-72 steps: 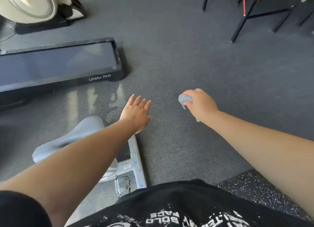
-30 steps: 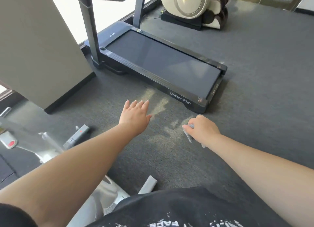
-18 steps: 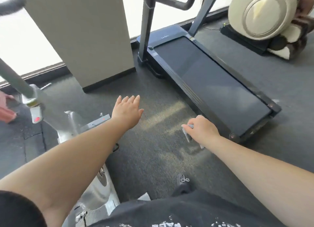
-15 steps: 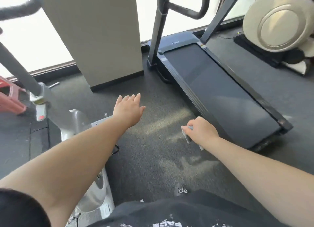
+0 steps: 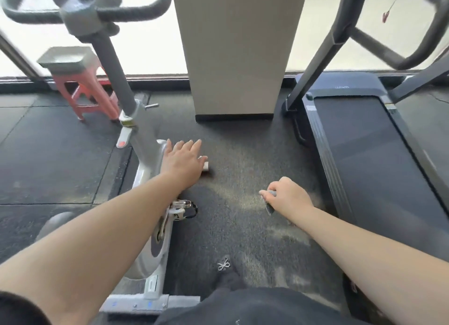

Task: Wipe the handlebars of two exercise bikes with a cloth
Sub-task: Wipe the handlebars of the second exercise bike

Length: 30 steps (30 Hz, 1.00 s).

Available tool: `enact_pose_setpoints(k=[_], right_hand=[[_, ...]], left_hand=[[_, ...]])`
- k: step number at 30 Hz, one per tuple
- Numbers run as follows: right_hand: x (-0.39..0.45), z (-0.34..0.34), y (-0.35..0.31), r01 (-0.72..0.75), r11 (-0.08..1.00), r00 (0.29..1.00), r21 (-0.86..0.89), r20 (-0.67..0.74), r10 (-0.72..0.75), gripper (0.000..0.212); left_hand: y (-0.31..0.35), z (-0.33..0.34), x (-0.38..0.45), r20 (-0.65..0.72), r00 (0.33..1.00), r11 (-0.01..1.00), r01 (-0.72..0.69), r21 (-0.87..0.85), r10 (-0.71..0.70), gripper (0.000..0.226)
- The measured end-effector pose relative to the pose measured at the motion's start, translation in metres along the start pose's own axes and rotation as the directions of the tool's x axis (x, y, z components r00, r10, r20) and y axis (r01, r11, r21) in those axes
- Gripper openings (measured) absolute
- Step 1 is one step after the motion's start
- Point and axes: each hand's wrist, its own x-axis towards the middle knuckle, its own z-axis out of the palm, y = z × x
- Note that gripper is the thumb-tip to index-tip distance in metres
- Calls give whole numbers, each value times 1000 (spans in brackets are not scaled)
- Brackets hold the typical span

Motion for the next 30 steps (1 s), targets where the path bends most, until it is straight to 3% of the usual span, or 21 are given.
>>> enact_pose_setpoints(k=[10, 20, 24, 30], right_hand=[[126, -42, -63, 127, 992, 992, 21, -31, -126, 33], [233, -80, -80, 177, 983, 983, 44, -49, -175, 35], [287, -101, -88, 251, 967, 967, 48, -55, -249, 38], [359, -145, -108, 407, 904, 913, 132, -78, -399, 33]], left_hand=[[-66, -19, 106, -12, 991, 990, 133, -43, -133, 58], [-64, -35, 195, -30, 995, 994, 94, -47, -95, 56], [-67, -44, 227, -53, 987, 989, 149, -23, -150, 55], [-49, -75, 273, -167, 953, 963, 231, -140, -252, 53]])
